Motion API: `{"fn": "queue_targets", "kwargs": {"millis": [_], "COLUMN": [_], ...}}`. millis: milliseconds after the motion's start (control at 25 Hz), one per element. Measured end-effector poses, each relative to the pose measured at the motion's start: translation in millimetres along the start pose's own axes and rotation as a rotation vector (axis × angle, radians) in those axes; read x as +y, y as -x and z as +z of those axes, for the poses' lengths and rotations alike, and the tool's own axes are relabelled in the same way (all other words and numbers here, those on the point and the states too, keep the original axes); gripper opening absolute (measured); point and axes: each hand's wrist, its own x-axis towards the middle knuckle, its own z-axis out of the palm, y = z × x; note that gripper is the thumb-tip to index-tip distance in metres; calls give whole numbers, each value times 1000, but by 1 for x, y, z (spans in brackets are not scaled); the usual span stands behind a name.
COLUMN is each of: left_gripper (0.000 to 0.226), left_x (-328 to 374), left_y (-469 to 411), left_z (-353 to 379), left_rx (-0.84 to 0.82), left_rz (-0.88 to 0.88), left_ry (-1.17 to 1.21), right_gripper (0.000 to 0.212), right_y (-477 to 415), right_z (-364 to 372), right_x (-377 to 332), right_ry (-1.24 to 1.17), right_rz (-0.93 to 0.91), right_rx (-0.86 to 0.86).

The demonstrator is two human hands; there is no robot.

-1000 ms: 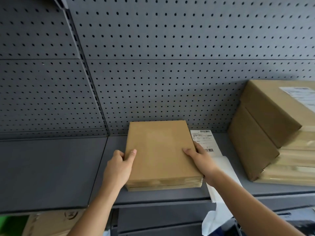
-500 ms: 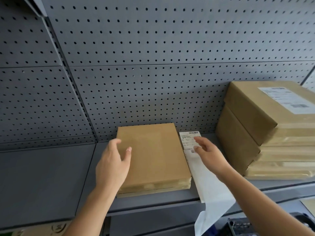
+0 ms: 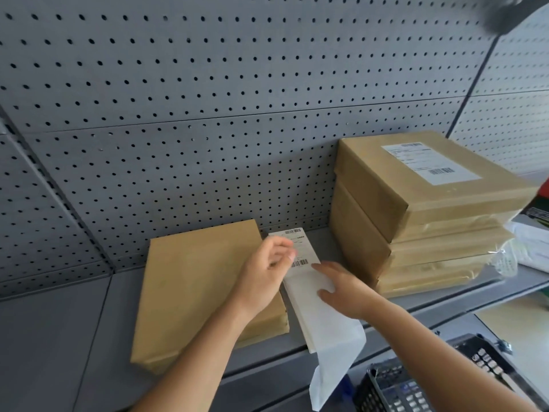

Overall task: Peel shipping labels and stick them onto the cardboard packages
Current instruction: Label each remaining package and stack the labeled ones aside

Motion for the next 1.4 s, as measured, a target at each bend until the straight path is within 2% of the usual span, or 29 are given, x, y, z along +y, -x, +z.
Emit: {"fn": "queue_targets", "kwargs": {"millis": [200, 360, 480, 680, 800, 1040, 1120, 1280, 1400], "left_gripper": [14, 12, 13, 38, 52, 63, 63, 44, 31], "left_x": [-9, -11, -11, -4, 5, 16, 17, 14, 13], "left_y": [-10, -9, -7, -5, -5, -15, -17, -18, -20], "left_z": [17, 14, 14, 13, 11, 1, -4, -5, -3], "left_rx": [-15, 31, 37, -3, -53, -106, -129, -171, -124], "left_rz": [-69, -90, -68, -84, -151, -281, -296, -326, -336], "left_ry": [150, 213, 188, 248, 338, 687, 735, 681, 673], "right_gripper": [58, 30, 18, 12, 13, 15, 18, 24, 20], "right_y": [-13, -19, -14, 6, 22, 59, 67, 81, 88], "right_z": [14, 11, -10, -61, -75, -55, -46, -36, -31], "right_x": [5, 1, -12, -45, -61, -72, -66, -57, -50], "right_ry": [125, 164, 77, 30, 33, 100, 95, 102, 127], "right_rz": [-11, -34, -76, -149, -207, -349, -385, -466, -513], "right_rx": [56, 227, 408, 742, 845, 778, 738, 642, 546]}}
